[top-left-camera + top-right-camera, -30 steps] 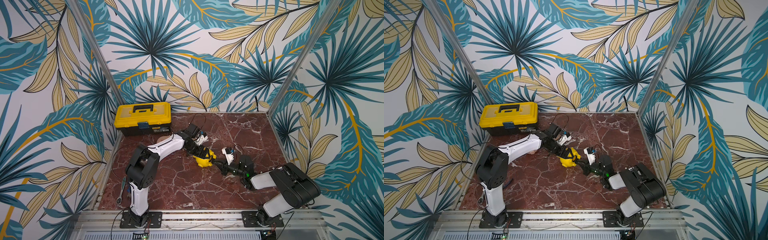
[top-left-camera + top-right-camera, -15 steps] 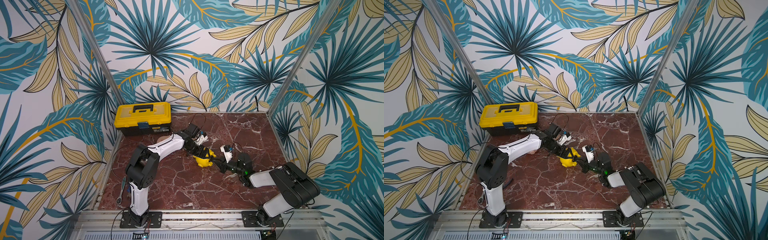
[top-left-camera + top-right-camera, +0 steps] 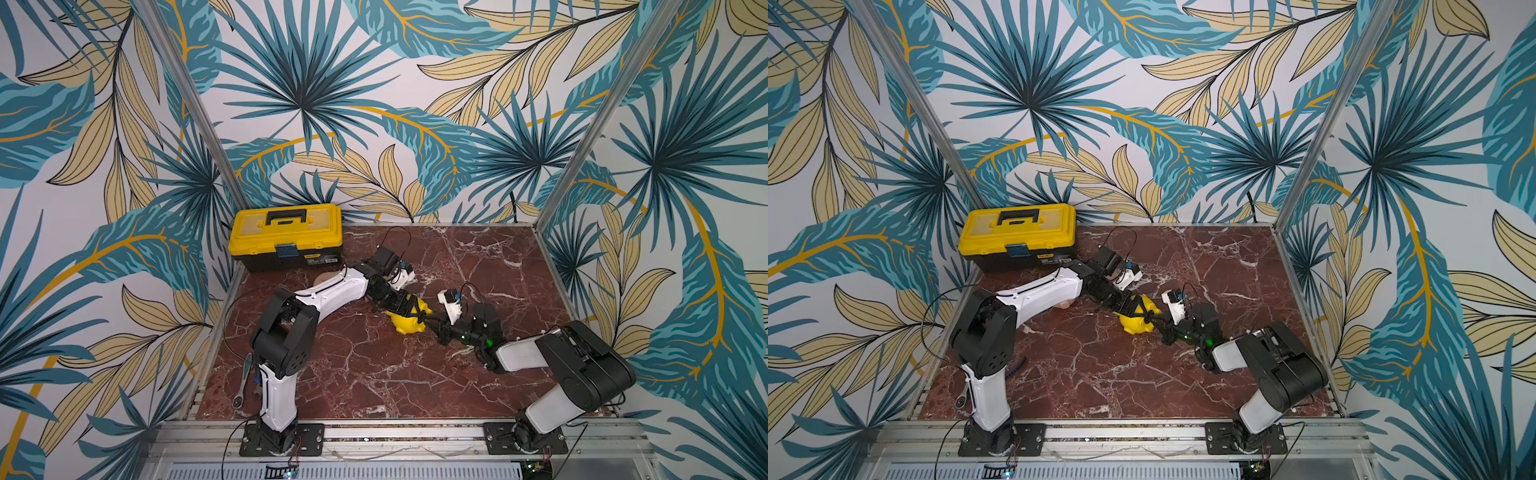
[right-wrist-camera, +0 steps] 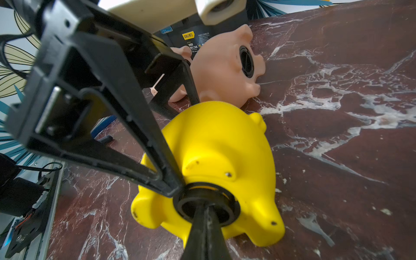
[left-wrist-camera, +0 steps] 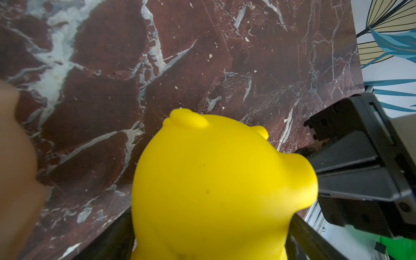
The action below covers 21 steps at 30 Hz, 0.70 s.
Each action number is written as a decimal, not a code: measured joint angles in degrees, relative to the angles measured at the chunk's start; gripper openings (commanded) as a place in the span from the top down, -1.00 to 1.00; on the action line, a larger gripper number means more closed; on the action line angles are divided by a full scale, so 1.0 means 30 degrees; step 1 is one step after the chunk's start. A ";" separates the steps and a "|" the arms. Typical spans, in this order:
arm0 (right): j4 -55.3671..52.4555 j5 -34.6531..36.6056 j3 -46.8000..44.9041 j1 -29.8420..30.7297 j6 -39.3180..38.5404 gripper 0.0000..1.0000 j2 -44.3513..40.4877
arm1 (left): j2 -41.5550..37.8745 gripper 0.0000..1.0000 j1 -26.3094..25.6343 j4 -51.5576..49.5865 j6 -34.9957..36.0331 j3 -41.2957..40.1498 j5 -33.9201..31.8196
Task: Close piggy banks
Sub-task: Hold the piggy bank at the center of the board.
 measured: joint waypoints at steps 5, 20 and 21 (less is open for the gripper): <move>-0.0393 0.0131 0.0066 0.0007 -0.0109 1.00 -0.0168 | 0.0022 -0.89 0.0007 0.0007 0.0007 0.0000 0.0029; -0.1690 0.0379 0.0401 0.0073 -0.0036 0.75 -0.0648 | 0.0058 -0.89 0.0051 0.0044 0.0000 0.0007 0.0146; -0.1690 0.0401 0.0408 0.0073 -0.0015 0.72 -0.0612 | 0.0058 -0.89 0.0051 0.0044 0.0007 0.0007 0.0153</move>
